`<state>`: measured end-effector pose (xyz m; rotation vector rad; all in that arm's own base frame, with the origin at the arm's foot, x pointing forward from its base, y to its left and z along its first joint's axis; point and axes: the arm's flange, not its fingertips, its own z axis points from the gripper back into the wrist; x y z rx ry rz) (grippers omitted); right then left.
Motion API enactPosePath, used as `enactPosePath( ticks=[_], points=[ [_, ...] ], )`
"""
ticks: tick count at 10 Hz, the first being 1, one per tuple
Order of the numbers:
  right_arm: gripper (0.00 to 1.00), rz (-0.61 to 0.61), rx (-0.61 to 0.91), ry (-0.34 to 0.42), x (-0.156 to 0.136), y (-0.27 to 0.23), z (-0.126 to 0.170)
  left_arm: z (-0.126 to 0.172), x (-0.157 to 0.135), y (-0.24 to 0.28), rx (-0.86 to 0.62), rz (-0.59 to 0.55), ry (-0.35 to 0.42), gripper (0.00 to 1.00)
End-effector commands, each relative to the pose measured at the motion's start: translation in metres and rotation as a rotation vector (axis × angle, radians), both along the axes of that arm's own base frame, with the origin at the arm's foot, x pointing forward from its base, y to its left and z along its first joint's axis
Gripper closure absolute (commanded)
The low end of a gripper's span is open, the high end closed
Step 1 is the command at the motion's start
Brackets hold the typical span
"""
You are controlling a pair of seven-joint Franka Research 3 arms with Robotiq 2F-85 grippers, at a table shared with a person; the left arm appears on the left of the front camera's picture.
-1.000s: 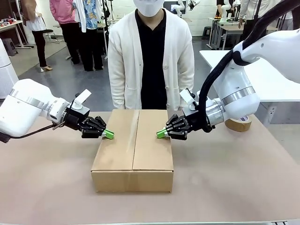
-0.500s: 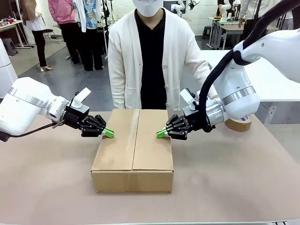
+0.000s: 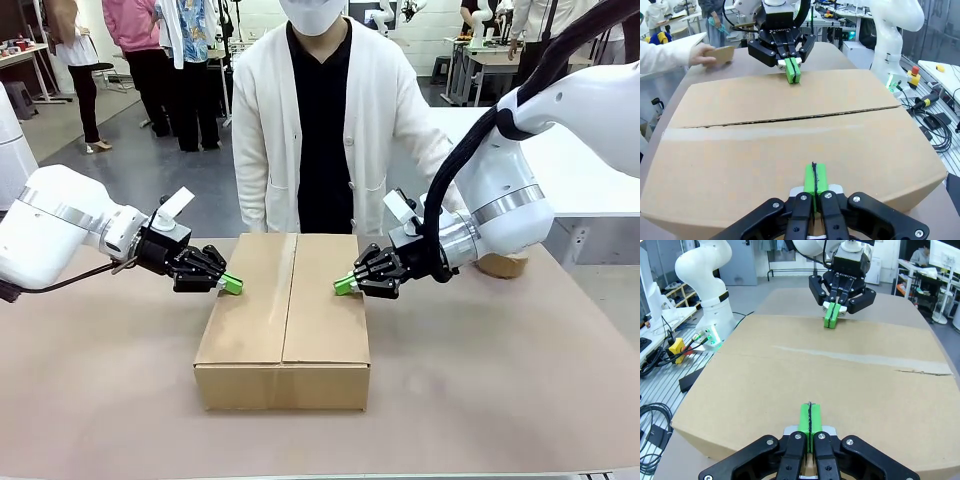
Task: Wrap the clocks to prevent damage.
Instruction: After the human seals the box with tape, release both hands from the side flaps of the Package Box.
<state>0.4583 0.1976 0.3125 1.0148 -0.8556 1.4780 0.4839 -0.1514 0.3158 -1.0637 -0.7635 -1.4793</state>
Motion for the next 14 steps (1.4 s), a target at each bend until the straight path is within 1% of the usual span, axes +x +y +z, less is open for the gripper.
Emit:
enactPosePath(
  ticks=[1, 14],
  points=[
    [0.99, -0.017, 0.0, 0.008, -0.0005, 0.0003, -0.004, -0.0052, 0.0, 0.0001, 0.009, 0.009, 0.001, 1.0],
    [0.99, -0.017, 0.0, 0.008, -0.0005, 0.0003, -0.004, -0.0052, 0.0, 0.0001, 0.009, 0.009, 0.001, 1.0]
  ],
)
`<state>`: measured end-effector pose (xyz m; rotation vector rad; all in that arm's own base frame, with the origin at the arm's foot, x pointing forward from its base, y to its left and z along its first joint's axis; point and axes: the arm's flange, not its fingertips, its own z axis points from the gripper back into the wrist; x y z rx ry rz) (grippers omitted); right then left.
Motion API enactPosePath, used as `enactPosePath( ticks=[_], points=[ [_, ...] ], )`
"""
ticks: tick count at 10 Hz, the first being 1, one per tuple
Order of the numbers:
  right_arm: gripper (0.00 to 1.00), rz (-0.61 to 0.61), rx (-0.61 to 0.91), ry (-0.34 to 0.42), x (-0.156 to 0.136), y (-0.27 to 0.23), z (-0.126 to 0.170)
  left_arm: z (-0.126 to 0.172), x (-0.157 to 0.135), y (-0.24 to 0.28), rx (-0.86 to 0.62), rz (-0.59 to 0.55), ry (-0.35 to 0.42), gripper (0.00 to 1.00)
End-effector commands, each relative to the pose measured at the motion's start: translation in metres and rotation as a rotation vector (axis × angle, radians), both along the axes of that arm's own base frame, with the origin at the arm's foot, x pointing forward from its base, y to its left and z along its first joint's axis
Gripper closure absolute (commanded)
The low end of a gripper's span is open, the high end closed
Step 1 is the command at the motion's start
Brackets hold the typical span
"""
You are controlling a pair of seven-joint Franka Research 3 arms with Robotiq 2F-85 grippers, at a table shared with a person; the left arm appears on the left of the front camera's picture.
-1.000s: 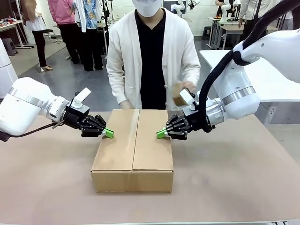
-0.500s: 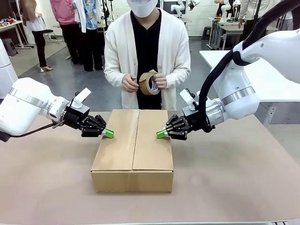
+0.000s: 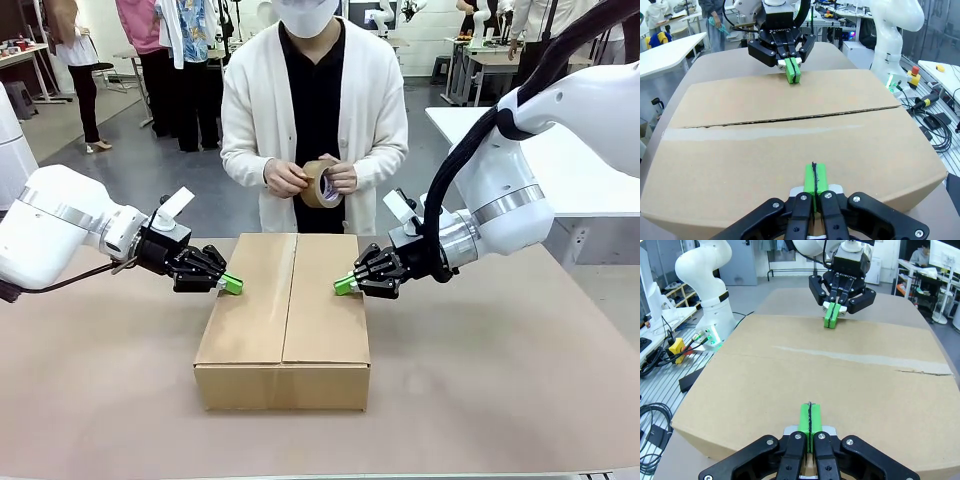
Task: Wrap the clocks to prevent damage.
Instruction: After the human seals the box with tape, release both hands from the side flaps of the Package Box.
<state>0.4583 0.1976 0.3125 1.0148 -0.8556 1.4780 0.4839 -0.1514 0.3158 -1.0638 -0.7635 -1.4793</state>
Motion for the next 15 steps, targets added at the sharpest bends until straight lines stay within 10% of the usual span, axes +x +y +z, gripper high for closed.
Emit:
enactPosePath(
  ticks=[1, 15],
  points=[
    [0.99, -0.017, 0.0, 0.008, -0.0005, 0.0003, -0.004, -0.0052, 0.0, 0.0001, 0.009, 0.009, 0.001, 1.0],
    [0.99, -0.017, 0.0, 0.008, -0.0005, 0.0003, -0.004, -0.0052, 0.0, 0.0001, 0.009, 0.009, 0.001, 1.0]
  ],
)
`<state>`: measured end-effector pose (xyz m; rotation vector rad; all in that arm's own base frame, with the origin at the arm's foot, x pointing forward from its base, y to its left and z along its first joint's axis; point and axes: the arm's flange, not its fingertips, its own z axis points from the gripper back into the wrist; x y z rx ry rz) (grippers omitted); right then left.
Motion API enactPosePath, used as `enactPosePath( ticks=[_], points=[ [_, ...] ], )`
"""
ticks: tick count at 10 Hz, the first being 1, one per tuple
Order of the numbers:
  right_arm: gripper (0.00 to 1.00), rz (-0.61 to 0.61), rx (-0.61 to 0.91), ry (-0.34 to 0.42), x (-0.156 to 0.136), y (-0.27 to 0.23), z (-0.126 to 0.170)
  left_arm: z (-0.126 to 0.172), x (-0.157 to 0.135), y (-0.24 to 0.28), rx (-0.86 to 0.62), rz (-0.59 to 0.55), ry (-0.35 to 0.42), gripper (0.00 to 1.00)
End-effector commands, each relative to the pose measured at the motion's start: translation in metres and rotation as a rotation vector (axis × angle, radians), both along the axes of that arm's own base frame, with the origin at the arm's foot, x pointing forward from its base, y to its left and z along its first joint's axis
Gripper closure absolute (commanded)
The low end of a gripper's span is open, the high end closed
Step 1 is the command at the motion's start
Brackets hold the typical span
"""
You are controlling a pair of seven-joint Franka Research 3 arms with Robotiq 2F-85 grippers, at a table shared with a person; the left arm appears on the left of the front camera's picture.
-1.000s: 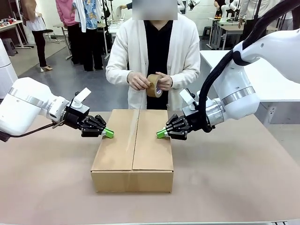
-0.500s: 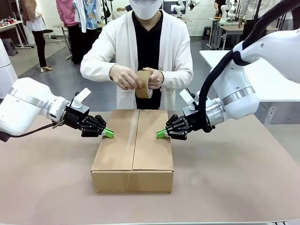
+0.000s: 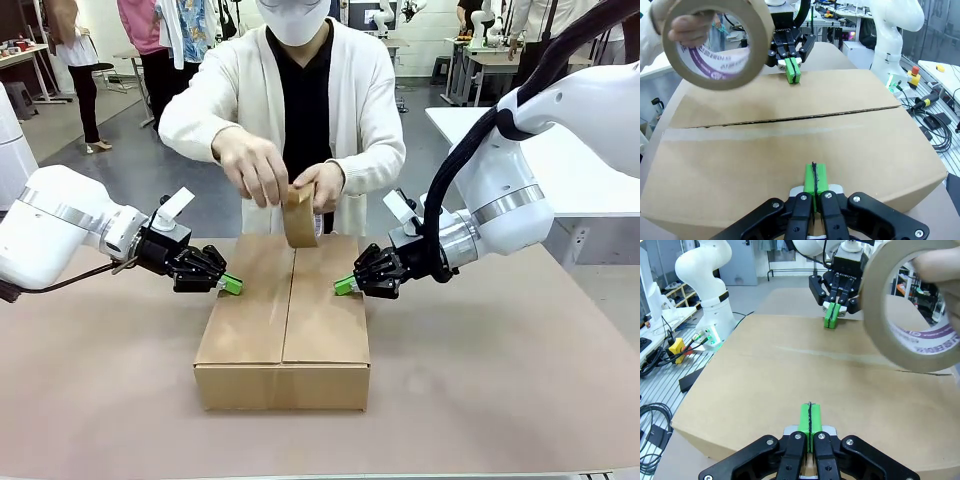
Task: Wrap the clocks to prevent damage.
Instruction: After the human seals the box with tape, release both hands from the side flaps of the Package Box.
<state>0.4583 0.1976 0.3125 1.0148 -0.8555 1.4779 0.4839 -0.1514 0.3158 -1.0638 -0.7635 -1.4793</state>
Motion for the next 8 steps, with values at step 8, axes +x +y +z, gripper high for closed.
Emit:
enactPosePath(
  ticks=[8],
  points=[
    [0.99, -0.017, 0.0, 0.008, -0.0005, 0.0003, -0.004, -0.0052, 0.0, 0.0001, 0.009, 0.009, 0.001, 1.0]
  ],
)
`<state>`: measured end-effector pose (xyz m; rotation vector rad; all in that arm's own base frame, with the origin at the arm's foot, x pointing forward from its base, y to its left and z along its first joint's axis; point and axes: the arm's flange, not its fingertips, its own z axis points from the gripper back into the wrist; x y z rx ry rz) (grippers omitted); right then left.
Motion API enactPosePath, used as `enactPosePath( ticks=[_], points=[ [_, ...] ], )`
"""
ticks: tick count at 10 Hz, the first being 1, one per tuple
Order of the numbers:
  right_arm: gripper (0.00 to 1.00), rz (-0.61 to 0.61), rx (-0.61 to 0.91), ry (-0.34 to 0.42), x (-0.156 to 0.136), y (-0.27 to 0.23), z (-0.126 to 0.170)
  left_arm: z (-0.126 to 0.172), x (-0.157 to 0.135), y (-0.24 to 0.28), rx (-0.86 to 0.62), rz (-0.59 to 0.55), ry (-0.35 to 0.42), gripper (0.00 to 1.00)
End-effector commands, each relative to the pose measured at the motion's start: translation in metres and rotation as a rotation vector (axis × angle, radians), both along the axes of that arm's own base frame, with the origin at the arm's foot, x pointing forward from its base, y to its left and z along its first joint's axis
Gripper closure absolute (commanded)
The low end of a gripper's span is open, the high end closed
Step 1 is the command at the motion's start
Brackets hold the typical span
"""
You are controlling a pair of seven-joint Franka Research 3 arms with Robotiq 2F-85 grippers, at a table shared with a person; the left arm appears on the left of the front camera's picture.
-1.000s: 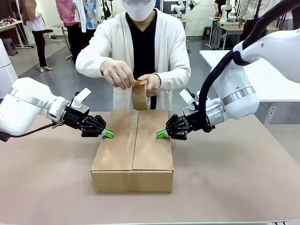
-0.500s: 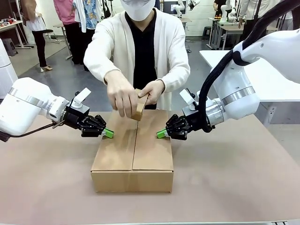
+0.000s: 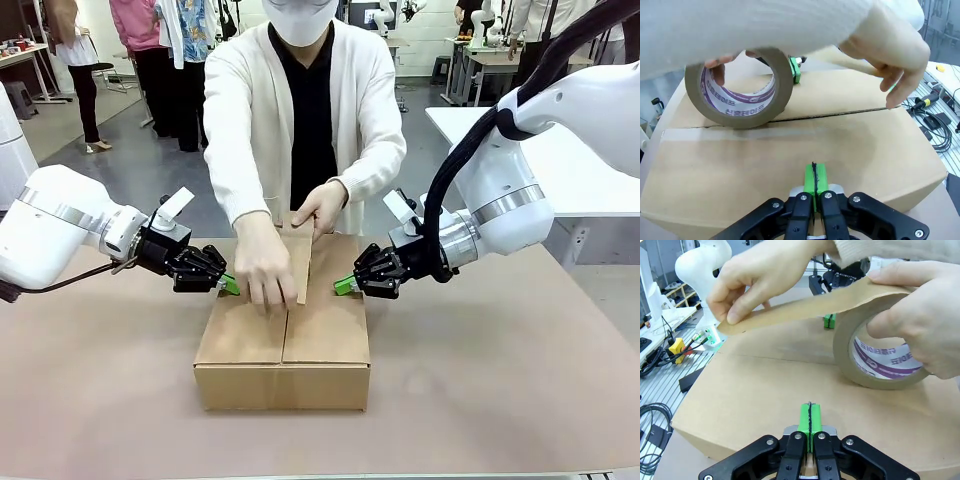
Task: Wrap the clocks to prevent damage.
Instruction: After the human seals the box with tape, release both hands from the side flaps of the Package Box.
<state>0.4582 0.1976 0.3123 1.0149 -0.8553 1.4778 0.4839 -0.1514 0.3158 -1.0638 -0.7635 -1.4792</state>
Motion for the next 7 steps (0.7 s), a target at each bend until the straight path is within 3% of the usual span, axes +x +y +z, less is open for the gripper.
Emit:
enactPosePath(
  ticks=[1, 7],
  points=[
    [0.99, -0.017, 0.0, 0.008, -0.0005, 0.0003, -0.0039, -0.0052, 0.0, 0.0001, 0.009, 0.009, 0.001, 1.0],
    [0.99, -0.017, 0.0, 0.008, -0.0005, 0.0003, -0.0039, -0.0052, 0.0, 0.0001, 0.009, 0.009, 0.001, 1.0]
  ],
)
